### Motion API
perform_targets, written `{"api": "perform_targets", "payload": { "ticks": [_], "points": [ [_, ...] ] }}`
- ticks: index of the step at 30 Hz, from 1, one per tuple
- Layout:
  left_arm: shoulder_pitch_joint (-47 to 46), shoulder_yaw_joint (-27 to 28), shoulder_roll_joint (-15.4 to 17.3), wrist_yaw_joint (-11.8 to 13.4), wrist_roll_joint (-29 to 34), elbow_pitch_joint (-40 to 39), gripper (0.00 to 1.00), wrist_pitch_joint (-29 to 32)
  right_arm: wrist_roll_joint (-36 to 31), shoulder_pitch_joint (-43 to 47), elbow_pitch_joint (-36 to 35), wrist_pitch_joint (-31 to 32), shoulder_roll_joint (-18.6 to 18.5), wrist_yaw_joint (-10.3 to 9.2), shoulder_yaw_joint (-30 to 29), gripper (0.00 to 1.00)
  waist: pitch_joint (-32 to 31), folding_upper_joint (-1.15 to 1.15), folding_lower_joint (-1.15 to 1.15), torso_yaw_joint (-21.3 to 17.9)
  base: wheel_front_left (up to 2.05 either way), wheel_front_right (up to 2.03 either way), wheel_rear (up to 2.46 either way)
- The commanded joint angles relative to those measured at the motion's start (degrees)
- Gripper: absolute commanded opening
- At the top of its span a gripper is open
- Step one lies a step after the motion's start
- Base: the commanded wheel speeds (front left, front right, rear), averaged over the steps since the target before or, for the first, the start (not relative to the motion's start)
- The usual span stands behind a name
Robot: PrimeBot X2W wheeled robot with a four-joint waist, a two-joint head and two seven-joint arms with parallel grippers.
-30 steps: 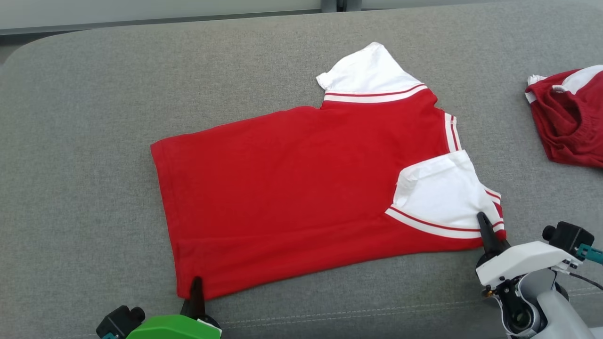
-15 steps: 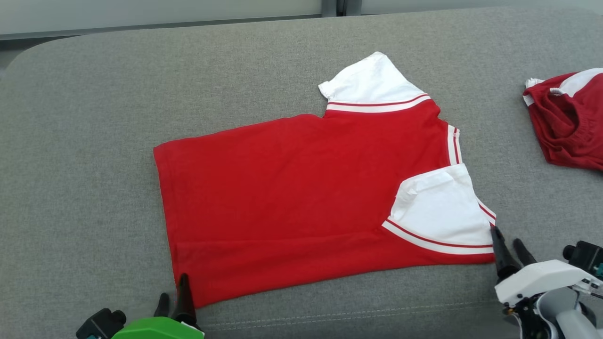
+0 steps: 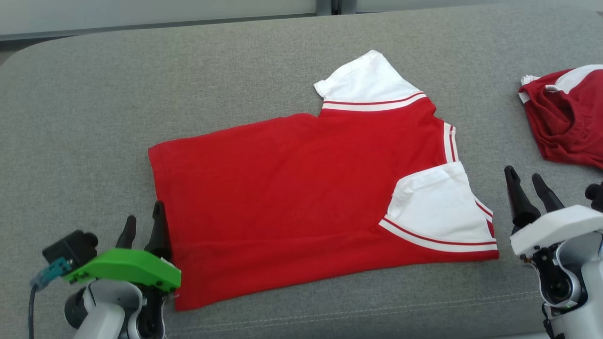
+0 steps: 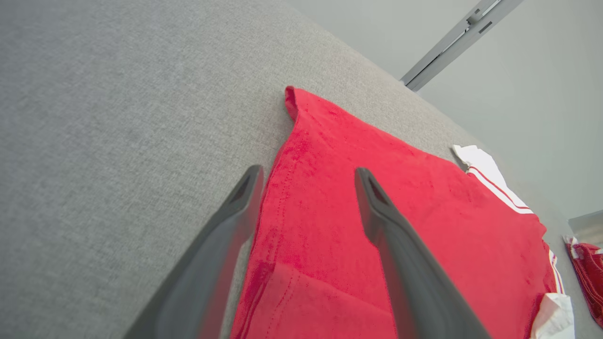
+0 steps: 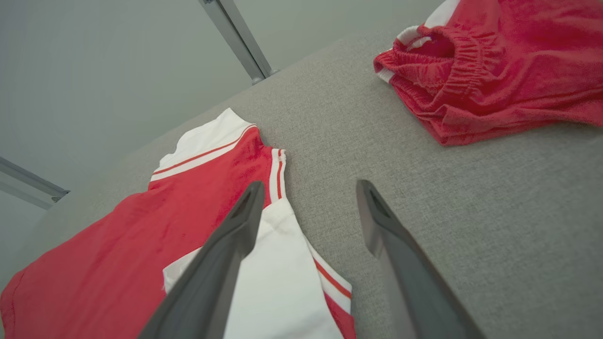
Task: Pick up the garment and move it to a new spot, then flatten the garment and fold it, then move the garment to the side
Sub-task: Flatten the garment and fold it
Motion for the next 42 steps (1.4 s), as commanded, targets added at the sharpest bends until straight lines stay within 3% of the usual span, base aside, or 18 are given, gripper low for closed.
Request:
{"api": "perform_targets", "payload": {
  "ticks": [1, 14, 26, 27, 28, 29, 31, 34, 42],
  "points": [
    [-4.31, -0.94, 1.28, 0.34, 1.69, 1.10, 1.00, 1.65, -1.43, -2.57, -1.33, 1.75, 0.11, -0.01, 0.72, 1.00, 0.99, 0.00, 0.00, 0.06, 0.00, 0.00, 0.00],
    [-27.08, -5.72, 4.25, -1.61, 6.96, 19.39, 1.00, 10.60, -3.13, -13.17, -4.34, 6.42, -0.65, -0.01, 7.87, 1.00, 8.39, 0.00, 0.00, -1.57, 0.00, 0.00, 0.00],
    [-36.49, -9.19, 4.09, -5.01, 9.78, 33.15, 1.00, 12.53, -1.74, -15.66, -5.02, 6.22, -2.58, -0.01, 9.84, 1.00, 11.19, 0.00, 0.00, -3.04, 0.00, 0.00, 0.00],
    [-36.90, -9.86, 4.13, -5.26, 10.25, 34.01, 0.97, 12.85, -1.71, -15.79, -5.04, 6.25, -2.74, -0.01, 9.95, 1.00, 11.19, 0.00, 0.00, -3.02, 0.00, 0.00, 0.00],
    [-37.19, -10.49, 4.16, -5.49, 10.72, 34.56, 0.75, 13.07, -1.67, -15.90, -5.09, 6.30, -2.87, -0.01, 10.06, 1.00, 11.18, 0.00, 0.00, -2.95, 0.00, 0.00, 0.00],
    [-37.49, -10.82, 4.09, -5.63, 11.03, 34.96, 0.44, 12.87, -1.64, -16.04, -5.17, 6.38, -2.96, -0.01, 10.17, 1.00, 11.20, 0.00, 0.00, -2.87, 0.00, 0.00, 0.00],
    [-38.13, -11.23, 3.90, -6.14, 11.38, 35.77, 0.19, 12.52, -1.66, -16.41, -5.29, 6.56, -3.12, -0.01, 10.42, 1.00, 11.27, 0.00, 0.00, -2.66, 0.00, 0.00, 0.00],
    [-39.11, -11.54, 3.60, -6.62, 11.72, 36.41, 0.00, 11.44, -2.03, -17.60, -5.32, 7.00, -3.63, -0.01, 11.18, 1.00, 11.44, 0.00, 0.00, -2.31, 0.00, 0.00, 0.00],
    [-41.72, -11.33, 1.77, -8.39, 11.20, 37.33, 0.00, 7.77, -4.08, -25.52, -2.00, 10.69, -5.07, -0.01, 14.06, 1.00, 13.02, 0.00, 0.00, -0.57, 0.00, 0.00, 0.00]
  ]
}}
